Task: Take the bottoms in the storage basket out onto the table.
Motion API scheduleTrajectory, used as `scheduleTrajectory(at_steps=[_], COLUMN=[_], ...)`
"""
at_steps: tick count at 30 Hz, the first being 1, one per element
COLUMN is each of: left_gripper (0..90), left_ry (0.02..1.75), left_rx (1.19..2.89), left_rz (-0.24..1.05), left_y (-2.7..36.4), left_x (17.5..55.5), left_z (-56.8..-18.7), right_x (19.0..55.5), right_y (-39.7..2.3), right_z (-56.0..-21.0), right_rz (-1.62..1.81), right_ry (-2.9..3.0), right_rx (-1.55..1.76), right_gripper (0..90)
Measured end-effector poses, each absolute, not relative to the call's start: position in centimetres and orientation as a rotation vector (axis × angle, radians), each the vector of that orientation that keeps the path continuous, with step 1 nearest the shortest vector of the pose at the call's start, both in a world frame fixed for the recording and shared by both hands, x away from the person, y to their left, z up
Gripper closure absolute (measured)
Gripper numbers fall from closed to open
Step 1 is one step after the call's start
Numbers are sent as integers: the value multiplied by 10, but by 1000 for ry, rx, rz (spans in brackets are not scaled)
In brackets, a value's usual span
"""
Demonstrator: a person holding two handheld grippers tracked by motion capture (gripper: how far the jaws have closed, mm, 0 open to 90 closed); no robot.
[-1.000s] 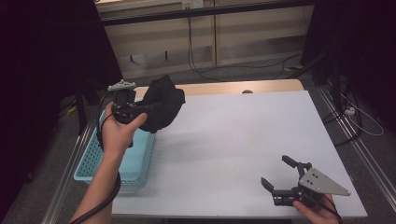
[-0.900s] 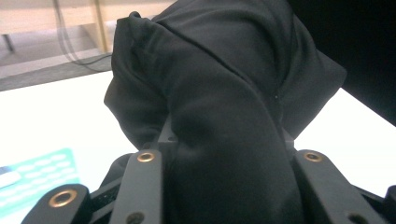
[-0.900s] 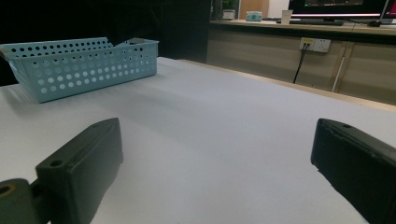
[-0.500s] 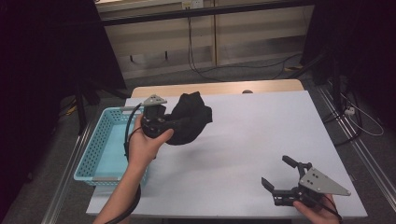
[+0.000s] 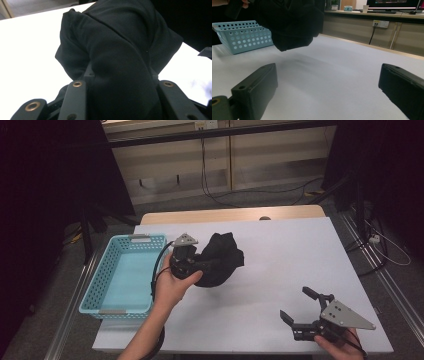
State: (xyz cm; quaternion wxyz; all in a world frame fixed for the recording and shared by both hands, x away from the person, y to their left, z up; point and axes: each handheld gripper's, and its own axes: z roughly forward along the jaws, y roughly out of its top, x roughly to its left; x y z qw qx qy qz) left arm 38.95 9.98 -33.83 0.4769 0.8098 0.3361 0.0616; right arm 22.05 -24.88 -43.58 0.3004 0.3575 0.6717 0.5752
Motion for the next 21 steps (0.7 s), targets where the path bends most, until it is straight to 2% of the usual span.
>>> scheduleTrajectory(at_steps=[12,15,17,21], left_gripper=[603,644,670,664], left_ry=[783,769,757,752], left_rx=[1999,2000,2006,2025], left_rz=[89,80,91,129], left_y=[81,77,73,67], left_x=[380,378,378,380], left_z=[-365,-371,-375,-388], right_x=[220,220,221,220], right_y=[-248,-248,-247,-247], right_z=[-436,-436,-436,-436], right_rz=[1519,1522,1522,1518], right_ry=[1789,1790,1792,1795], right_rx=[948,947,944,942], right_gripper=[12,12,12,12])
